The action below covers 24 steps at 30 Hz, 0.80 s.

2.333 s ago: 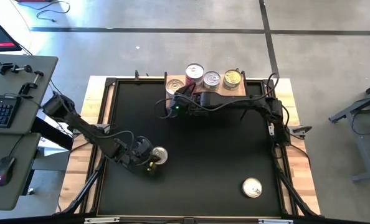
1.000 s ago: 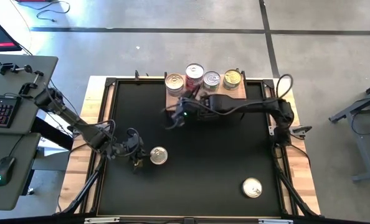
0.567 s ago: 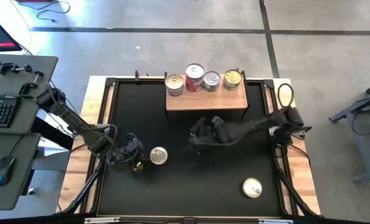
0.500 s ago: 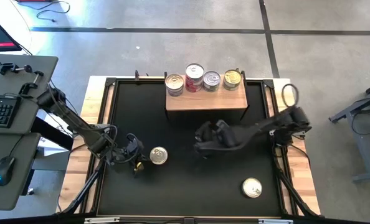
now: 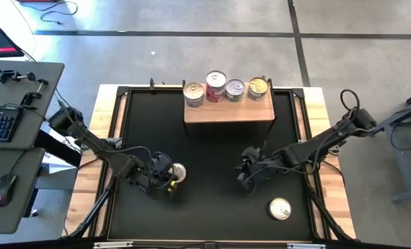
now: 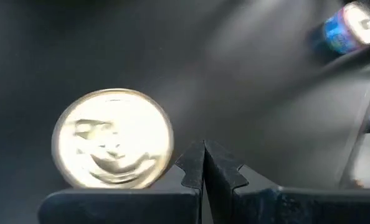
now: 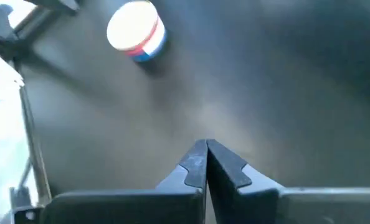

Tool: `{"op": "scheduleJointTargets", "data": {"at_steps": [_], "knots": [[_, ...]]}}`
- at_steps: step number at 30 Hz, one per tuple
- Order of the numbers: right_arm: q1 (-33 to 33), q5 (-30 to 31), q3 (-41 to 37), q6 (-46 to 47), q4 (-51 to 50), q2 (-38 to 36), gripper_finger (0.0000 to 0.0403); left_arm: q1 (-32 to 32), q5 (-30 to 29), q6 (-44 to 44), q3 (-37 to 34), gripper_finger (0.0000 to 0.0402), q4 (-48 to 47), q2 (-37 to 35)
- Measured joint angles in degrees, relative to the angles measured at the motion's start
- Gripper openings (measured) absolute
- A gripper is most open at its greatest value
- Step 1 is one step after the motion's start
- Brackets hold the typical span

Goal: Stack canned seafood by type on shelf
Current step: Stack the blue-pink tuna can on top of the blue-pink tuna can on the shelf

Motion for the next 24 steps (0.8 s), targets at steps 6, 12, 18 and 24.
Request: {"op": "scheduleJointTargets", "data": {"at_steps": [6,12,18,24], "knots": [[-0.91,-6.4,-4.17,3.54,5.38,0.45,0.0,-0.37,0.27,-1.72,0.15,0.0,-2.56,-0.6],[-4.67,-18.83,-5.25,1.1,27.21,7.33,0.0,-2.15,-0.1,-1.77,-1.7,0.0,-9.6,-3.64],[-11.5,-16.75,11.67,-2.24,18.59,22.18,0.0,-3.15,0.53,0.23,-13.2,0.0,3.05,-8.68],[-15.76,-19.16,26.09,-0.43,6.67,33.93,0.0,-3.15,2.69,8.89,-23.46,0.0,19.22,-13.09]]}}
